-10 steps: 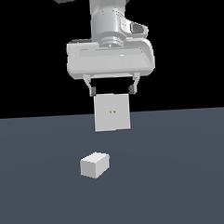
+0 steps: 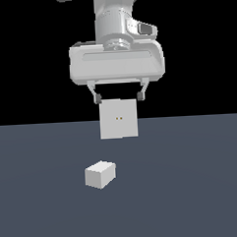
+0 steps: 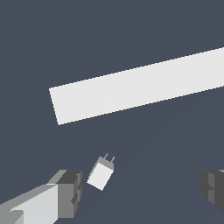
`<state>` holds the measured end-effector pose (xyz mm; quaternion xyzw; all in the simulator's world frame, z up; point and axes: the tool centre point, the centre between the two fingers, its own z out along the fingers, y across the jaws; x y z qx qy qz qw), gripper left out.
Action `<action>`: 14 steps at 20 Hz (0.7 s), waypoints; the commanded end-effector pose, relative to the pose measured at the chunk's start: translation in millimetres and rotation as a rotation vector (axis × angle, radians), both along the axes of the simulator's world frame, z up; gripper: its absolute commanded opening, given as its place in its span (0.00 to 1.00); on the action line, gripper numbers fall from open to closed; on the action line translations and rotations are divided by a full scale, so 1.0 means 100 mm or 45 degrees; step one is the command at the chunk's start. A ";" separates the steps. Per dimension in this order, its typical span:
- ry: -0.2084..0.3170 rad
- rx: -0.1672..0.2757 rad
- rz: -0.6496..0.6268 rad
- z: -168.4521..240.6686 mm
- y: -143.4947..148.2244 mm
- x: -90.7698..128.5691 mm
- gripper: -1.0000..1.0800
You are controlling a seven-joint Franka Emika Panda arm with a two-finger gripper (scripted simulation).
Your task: Plug the charger into the wall socket.
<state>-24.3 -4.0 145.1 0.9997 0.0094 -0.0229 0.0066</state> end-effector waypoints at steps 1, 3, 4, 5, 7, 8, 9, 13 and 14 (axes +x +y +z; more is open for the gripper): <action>-0.012 -0.002 -0.030 -0.03 0.01 -0.04 0.96; -0.025 -0.004 -0.062 -0.07 0.02 -0.09 0.96; -0.033 -0.005 -0.080 -0.09 0.02 -0.11 0.96; -0.041 -0.006 -0.100 -0.11 0.03 -0.14 0.96; -0.058 -0.009 -0.143 -0.16 0.05 -0.19 0.96; -0.067 -0.010 -0.166 -0.19 0.06 -0.22 0.96; -0.077 -0.012 -0.190 -0.22 0.07 -0.25 0.96; -0.120 -0.018 -0.292 -0.34 0.12 -0.37 0.96; -0.130 -0.019 -0.318 -0.37 0.13 -0.40 0.96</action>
